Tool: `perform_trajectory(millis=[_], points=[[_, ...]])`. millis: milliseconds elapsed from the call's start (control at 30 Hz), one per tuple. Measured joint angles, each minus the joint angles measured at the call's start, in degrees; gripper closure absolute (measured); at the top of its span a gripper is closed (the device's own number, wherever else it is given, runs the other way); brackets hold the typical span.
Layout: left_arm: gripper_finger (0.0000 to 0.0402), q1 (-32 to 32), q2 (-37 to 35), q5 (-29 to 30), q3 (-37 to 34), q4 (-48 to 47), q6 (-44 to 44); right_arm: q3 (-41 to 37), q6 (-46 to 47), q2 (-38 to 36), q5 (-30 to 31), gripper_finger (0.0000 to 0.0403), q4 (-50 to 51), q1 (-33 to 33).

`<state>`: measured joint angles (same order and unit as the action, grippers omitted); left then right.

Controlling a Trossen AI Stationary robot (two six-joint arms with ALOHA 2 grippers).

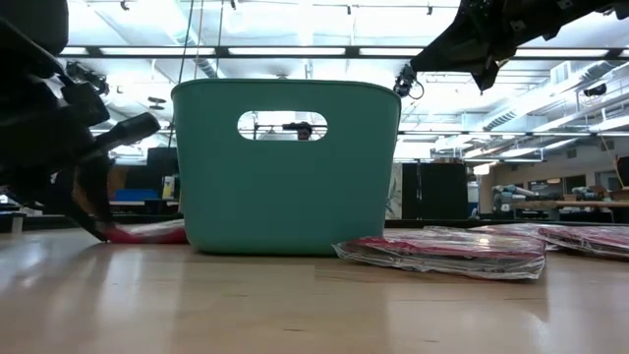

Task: Sort popcorn bags into baskets
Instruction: Put the red popcorn bag into the green bin

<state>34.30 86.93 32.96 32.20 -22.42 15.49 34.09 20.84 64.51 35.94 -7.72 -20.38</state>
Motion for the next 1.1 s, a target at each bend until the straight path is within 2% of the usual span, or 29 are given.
perform_trajectory(millis=[267,433,767,1100], points=[[0.0396,0.0,-4.75,-4.78,0.03,-4.2,-3.75,0.0,0.15,0.0,-0.02,0.0394,-0.01,0.0],[0.0398,0.04,-10.62,-4.8,1.7,-9.08,-6.39,0.0,0.15,0.0,-0.02,0.0394,0.02,0.0],[0.04,0.0,-23.17,-5.53,2.25,-11.99,-7.48,0.0,0.15,0.0,-0.02,0.0394,-0.04,0.0],[0.04,-2.62,-31.66,-3.82,2.27,-12.85,-10.35,0.0,0.02,0.0,-0.02,0.0394,-0.45,0.0]])
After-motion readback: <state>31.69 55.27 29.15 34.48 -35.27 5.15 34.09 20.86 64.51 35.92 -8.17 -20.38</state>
